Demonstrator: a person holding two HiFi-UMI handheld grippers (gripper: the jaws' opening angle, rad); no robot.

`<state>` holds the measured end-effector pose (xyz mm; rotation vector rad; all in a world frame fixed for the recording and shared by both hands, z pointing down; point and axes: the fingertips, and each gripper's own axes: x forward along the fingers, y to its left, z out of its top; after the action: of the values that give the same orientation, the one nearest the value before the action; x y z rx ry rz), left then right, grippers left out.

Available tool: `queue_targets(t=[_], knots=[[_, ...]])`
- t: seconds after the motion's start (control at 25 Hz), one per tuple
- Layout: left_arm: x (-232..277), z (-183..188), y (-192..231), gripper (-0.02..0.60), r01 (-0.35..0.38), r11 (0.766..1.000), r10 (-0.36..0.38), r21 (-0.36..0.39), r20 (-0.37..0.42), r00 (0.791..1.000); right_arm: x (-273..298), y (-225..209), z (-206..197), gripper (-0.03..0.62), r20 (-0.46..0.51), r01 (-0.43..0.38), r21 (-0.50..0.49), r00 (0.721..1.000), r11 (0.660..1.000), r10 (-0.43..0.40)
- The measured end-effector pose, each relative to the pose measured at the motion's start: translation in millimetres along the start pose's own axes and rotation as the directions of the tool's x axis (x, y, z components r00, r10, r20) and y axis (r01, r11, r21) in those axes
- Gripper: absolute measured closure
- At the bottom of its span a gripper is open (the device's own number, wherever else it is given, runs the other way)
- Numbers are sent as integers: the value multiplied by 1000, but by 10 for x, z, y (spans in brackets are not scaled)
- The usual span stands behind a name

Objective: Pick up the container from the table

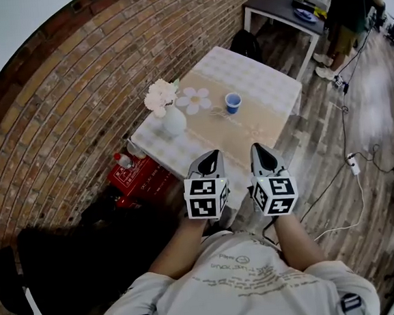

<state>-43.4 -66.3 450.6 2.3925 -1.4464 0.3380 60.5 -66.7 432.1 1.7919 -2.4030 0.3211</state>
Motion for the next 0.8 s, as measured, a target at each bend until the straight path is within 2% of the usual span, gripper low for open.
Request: queue_targets(t=[0.28, 0.52, 0.8], knots=[[560, 208, 277, 577, 16, 1000, -16, 1, -9, 1000, 590, -142, 97, 592, -29, 12, -24, 999, 1000, -13], [959, 243, 363, 578, 49, 999, -49, 8, -44, 998, 913, -304, 124, 592, -44, 46, -16, 998, 999, -47], [1280, 324, 394, 577, 50, 999, -50, 2, -59, 997, 1161, -425, 95, 592, -73, 26, -18, 997, 1000, -27]])
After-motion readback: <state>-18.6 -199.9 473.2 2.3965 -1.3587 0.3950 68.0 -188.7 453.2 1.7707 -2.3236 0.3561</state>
